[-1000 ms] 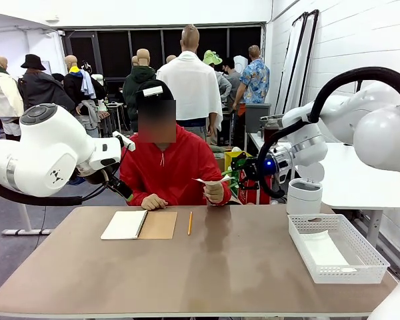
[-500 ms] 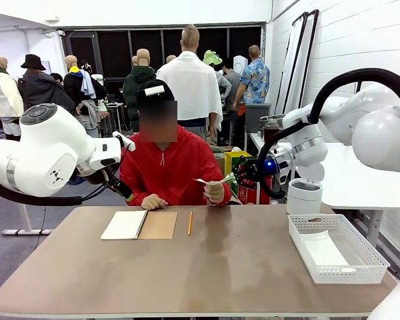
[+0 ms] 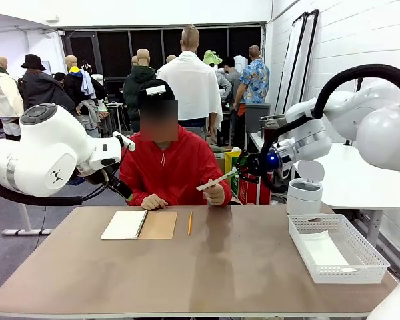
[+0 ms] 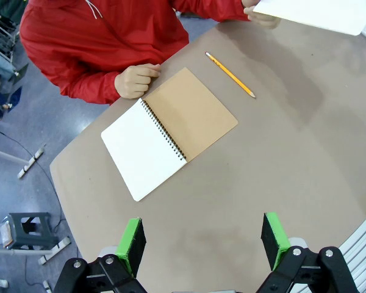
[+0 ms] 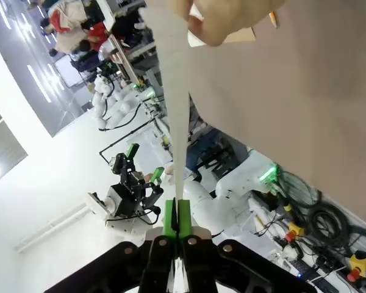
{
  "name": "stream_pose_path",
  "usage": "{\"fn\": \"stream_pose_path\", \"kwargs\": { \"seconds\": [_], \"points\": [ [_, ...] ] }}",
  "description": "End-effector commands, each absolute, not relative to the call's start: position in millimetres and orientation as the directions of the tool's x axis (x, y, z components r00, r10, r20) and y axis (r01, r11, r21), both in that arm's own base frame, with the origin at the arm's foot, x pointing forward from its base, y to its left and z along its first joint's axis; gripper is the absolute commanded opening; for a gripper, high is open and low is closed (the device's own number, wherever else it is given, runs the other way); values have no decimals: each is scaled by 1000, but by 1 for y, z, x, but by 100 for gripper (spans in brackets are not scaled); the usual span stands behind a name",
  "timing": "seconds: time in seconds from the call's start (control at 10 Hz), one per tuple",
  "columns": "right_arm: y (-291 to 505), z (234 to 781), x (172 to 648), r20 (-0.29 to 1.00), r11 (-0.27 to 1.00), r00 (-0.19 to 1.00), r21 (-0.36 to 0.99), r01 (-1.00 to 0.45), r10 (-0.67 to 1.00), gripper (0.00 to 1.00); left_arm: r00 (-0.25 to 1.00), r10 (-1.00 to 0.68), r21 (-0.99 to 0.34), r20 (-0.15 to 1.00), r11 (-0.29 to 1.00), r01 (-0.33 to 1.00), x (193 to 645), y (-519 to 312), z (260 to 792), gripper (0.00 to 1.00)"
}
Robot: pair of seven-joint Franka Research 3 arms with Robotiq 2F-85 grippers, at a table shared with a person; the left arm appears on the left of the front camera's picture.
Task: Sort the paper based on its condition.
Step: If a person hands you a paper, place it in the Organizing basket , and if it's crumpled, put it in the Trash can.
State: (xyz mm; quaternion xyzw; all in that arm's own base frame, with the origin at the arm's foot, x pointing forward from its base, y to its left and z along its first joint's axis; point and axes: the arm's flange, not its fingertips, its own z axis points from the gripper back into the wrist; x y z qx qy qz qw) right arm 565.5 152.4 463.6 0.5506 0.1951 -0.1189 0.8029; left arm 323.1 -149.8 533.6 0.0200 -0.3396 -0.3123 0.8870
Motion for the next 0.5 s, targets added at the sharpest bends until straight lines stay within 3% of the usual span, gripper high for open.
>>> {"fn": "stream_pose_path", "kwargs": {
  "seconds": [0.0, 0.4],
  "points": [
    [121, 478, 552, -295, 452, 955, 858, 246, 40, 0, 573, -569, 249, 590, 804, 541, 323, -150, 534, 100],
    [47, 484, 504, -104, 700, 994, 709, 85, -16, 0, 573, -569, 249, 590, 804, 541, 323, -150, 534, 100]
  ]
}}
